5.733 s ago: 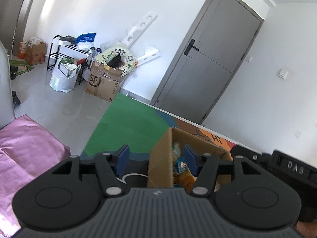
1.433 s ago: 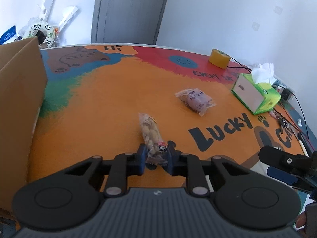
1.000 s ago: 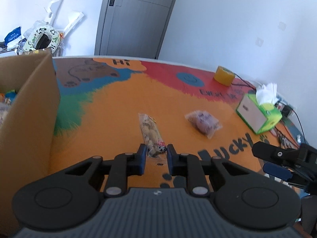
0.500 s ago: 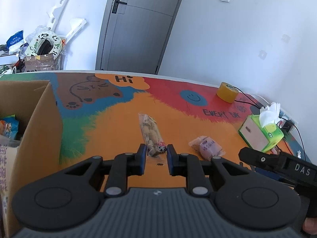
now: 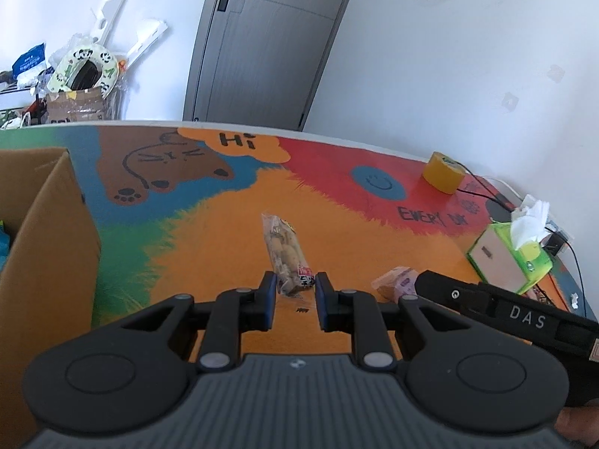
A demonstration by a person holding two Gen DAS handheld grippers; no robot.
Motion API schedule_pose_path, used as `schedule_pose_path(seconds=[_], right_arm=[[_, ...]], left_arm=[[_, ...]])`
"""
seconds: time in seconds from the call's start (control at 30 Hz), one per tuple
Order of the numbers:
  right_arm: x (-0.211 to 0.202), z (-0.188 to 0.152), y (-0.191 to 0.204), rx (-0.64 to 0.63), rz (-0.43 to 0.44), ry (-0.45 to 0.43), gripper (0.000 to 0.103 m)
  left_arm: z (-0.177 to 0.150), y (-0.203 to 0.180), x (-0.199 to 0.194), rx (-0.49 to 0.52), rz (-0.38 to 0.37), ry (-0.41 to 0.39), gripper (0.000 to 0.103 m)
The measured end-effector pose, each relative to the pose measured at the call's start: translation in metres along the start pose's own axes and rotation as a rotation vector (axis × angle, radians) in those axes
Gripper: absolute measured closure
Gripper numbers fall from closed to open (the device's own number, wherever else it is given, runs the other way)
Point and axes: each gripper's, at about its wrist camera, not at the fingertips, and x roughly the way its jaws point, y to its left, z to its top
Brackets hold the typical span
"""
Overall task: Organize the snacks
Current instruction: 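Grasp the small sausage snack with left gripper while right grasps pink candy packet, then carry both held snacks over the cardboard box with both grippers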
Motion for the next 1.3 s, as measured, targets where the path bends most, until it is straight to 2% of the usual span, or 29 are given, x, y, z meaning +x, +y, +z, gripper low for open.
schedule_pose_path(seconds=[0.37, 0.47, 0.53, 0.63, 0.7, 0.93, 1.3], right_arm=[[0.021, 0.001, 0.004, -0.039, -0.018, 0.027, 0.011], [0.025, -0.002, 0.008, -0.065, -0.041, 0.034, 0.027], [0.022, -0.005, 0.012, -0.104, -0.075, 0.037, 0.053], [0.016, -0.007, 0.008, -0.077, -0.048, 0.044, 0.064], [0.009, -0.011, 0.004, -0.058, -0.035, 0.042, 0.067], [-0.02, -0.028, -0.003, 0.001, -0.026, 0.016, 0.069], [-0.059, -0.042, 0.008, 0.029, -0.006, -0.052, 0.07]], left_arm=[[-0.003, 0.003, 0.014, -0.007, 0.008, 0.034, 0.082], [-0.003, 0.003, 0.014, -0.01, 0.008, 0.035, 0.082], [-0.004, 0.003, 0.013, -0.013, 0.008, 0.035, 0.082], [-0.005, 0.002, 0.009, -0.016, 0.004, 0.032, 0.082], [-0.007, 0.001, 0.004, -0.014, -0.004, 0.026, 0.082], [-0.014, -0.004, -0.018, -0.006, -0.035, 0.006, 0.082], [-0.027, -0.008, -0.059, 0.019, -0.075, -0.044, 0.082]])
